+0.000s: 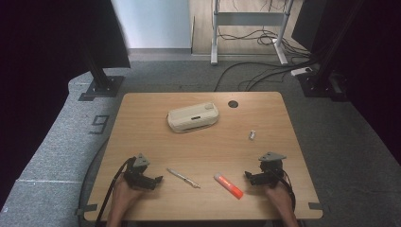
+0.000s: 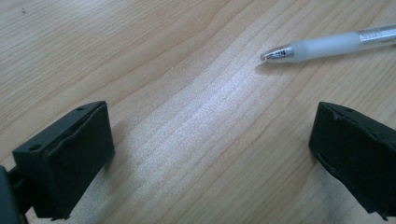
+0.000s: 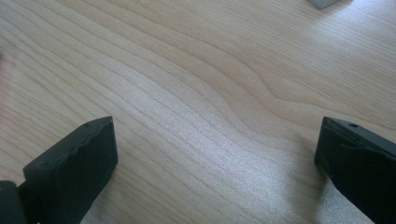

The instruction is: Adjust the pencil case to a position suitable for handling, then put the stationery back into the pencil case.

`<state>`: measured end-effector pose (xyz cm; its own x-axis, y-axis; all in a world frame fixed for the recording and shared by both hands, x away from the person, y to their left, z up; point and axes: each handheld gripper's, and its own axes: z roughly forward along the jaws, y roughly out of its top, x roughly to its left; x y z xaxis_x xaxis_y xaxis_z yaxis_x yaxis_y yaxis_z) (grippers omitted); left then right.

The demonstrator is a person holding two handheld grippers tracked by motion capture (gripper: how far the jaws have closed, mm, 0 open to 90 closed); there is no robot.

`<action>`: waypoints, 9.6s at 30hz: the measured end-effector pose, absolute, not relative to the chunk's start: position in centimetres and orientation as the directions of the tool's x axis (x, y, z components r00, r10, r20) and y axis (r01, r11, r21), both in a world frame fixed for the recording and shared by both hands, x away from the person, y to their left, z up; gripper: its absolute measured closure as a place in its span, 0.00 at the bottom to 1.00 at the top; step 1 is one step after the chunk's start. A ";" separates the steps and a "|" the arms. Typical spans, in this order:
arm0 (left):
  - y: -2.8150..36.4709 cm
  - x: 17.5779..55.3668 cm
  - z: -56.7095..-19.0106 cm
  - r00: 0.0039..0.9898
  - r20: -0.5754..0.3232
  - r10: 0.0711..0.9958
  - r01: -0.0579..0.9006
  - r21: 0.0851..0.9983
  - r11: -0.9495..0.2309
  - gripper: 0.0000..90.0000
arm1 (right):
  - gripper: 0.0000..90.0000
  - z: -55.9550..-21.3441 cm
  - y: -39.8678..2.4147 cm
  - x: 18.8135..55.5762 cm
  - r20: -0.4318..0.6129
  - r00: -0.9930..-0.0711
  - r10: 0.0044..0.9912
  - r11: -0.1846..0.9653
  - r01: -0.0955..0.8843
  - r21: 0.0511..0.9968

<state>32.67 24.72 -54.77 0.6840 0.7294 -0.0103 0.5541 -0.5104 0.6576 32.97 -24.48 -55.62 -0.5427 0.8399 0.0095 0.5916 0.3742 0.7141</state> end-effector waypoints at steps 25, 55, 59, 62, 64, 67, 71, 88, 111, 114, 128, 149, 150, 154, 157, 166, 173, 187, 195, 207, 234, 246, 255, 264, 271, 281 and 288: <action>24.2 33.3 -54.8 0.675 -0.014 0.738 0.561 0.658 -0.501 0.00 | 0.00 -55.6 -24.4 33.0 0.011 -0.541 0.841 0.372 0.593 0.714; 21.8 37.0 -50.7 0.729 -0.073 0.681 0.530 0.691 -0.493 0.00 | 0.00 -55.6 -24.4 33.0 0.011 -0.541 0.841 0.372 0.593 0.714; 21.4 37.8 -50.0 0.733 -0.063 0.677 0.522 0.689 -0.502 0.00 | 0.00 -55.6 -24.4 33.0 0.011 -0.541 0.841 0.372 0.592 0.714; 20.8 38.5 -49.6 0.743 -0.036 0.668 0.507 0.682 -0.527 0.00 | 0.00 -55.6 -24.4 33.0 0.011 -0.541 0.841 0.372 0.593 0.714; 20.4 39.1 -49.4 0.749 -0.035 0.662 0.506 0.674 -0.537 0.00 | 0.00 -55.6 -24.4 33.0 0.011 -0.541 0.841 0.372 0.593 0.714; 20.1 39.9 -49.2 0.756 -0.052 0.653 0.506 0.680 -0.531 0.00 | 0.00 -55.6 -24.4 33.0 0.011 -0.541 0.841 0.372 0.593 0.714; 19.6 40.8 -48.7 0.763 -0.055 0.644 0.503 0.676 -0.538 0.00 | 0.00 -55.6 -24.4 33.0 0.011 -0.541 0.841 0.372 0.593 0.714; 18.3 44.9 -48.0 0.776 -0.073 0.626 0.498 0.681 -0.537 0.02 | 0.00 -55.6 -24.4 33.0 0.011 -0.541 0.841 0.372 0.593 0.714; 15.5 51.5 -48.4 0.788 -0.101 0.608 0.512 0.656 -0.555 0.07 | 0.00 -55.6 -24.4 33.1 0.010 -0.549 0.836 0.377 0.587 0.717; 15.0 52.3 -48.7 0.790 -0.118 0.601 0.520 0.648 -0.557 0.08 | 0.00 -55.6 -24.4 33.1 0.011 -0.549 0.836 0.377 0.588 0.716; 14.9 54.2 -50.7 0.765 -0.138 0.629 0.559 0.626 -0.544 0.25 | 0.00 -55.6 -24.4 33.2 0.011 -0.552 0.834 0.379 0.586 0.716; 14.8 49.1 -51.3 0.753 -0.029 0.657 0.525 0.630 -0.573 0.54 | 0.00 -55.6 -24.4 33.1 0.013 -0.550 0.835 0.377 0.589 0.715; 14.9 48.7 -51.4 0.751 -0.025 0.660 0.523 0.632 -0.571 0.55 | 0.00 -55.6 -24.4 33.1 0.013 -0.550 0.835 0.377 0.589 0.715; 15.6 47.2 -51.5 0.747 -0.043 0.663 0.528 0.645 -0.553 0.58 | 0.00 -55.6 -24.4 33.1 0.013 -0.550 0.835 0.377 0.589 0.715; 16.2 46.0 -51.6 0.745 -0.064 0.664 0.532 0.657 -0.534 0.58 | 0.00 -55.6 -24.4 33.1 0.013 -0.550 0.835 0.377 0.589 0.715; 17.3 42.7 -51.8 0.742 -0.081 0.666 0.534 0.672 -0.513 0.60 | 0.00 -55.6 -24.4 33.1 0.013 -0.550 0.835 0.377 0.589 0.715; 17.3 40.6 -52.0 0.729 -0.027 0.684 0.518 0.675 -0.525 0.66 | 0.00 -55.6 -24.4 33.1 0.012 -0.550 0.835 0.377 0.589 0.714; 19.3 39.2 -51.0 0.727 -0.070 0.683 0.500 0.735 -0.457 0.85 | 0.00 -55.6 -24.4 33.1 0.013 -0.550 0.835 0.377 0.589 0.715; 20.2 39.0 -50.0 0.725 -0.148 0.672 0.516 0.764 -0.388 0.87 | 0.00 -55.6 -24.4 33.1 0.014 -0.550 0.835 0.377 0.589 0.715; 21.2 39.1 -49.2 0.715 -0.225 0.662 0.531 0.791 -0.305 0.87 | 0.00 -55.6 -24.4 33.1 0.014 -0.550 0.835 0.377 0.590 0.714; 21.7 39.1 -49.0 0.731 -0.226 0.643 0.514 0.802 -0.303 0.87 | 0.03 -54.9 -24.8 33.6 0.036 -0.546 0.837 0.361 0.601 0.713; 21.7 39.0 -48.9 0.735 -0.229 0.638 0.516 0.799 -0.308 0.86 | 0.10 -53.1 -24.9 35.5 0.059 -0.557 0.829 0.341 0.584 0.737; 21.8 39.1 -48.8 0.738 -0.228 0.636 0.514 0.800 -0.310 0.86 | 0.15 -52.3 -24.4 37.9 0.042 -0.534 0.845 0.334 0.587 0.737; 21.9 39.1 -48.8 0.739 -0.225 0.635 0.511 0.801 -0.311 0.86 | 0.17 -52.1 -24.6 40.3 0.040 -0.487 0.872 0.303 0.603 0.738; 21.9 39.1 -48.8 0.741 -0.225 0.633 0.510 0.802 -0.311 0.86 | 0.27 -52.0 -25.1 42.3 0.065 -0.461 0.885 0.272 0.626 0.731; 22.0 39.1 -48.8 0.744 -0.223 0.630 0.507 0.802 -0.316 0.86 | 0.43 -52.4 -24.7 44.5 0.061 -0.448 0.892 0.270 0.637 0.722; 22.0 39.1 -48.8 0.746 -0.222 0.628 0.506 0.802 -0.318 0.86 | 0.50 -53.0 -24.6 46.0 0.058 -0.428 0.902 0.266 0.655 0.708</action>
<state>39.05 21.95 -48.77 0.7460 0.6280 -0.2215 0.5059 -0.3182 0.8017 45.99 -24.59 -52.98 -0.4282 0.9018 0.0579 0.6548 0.2655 0.7076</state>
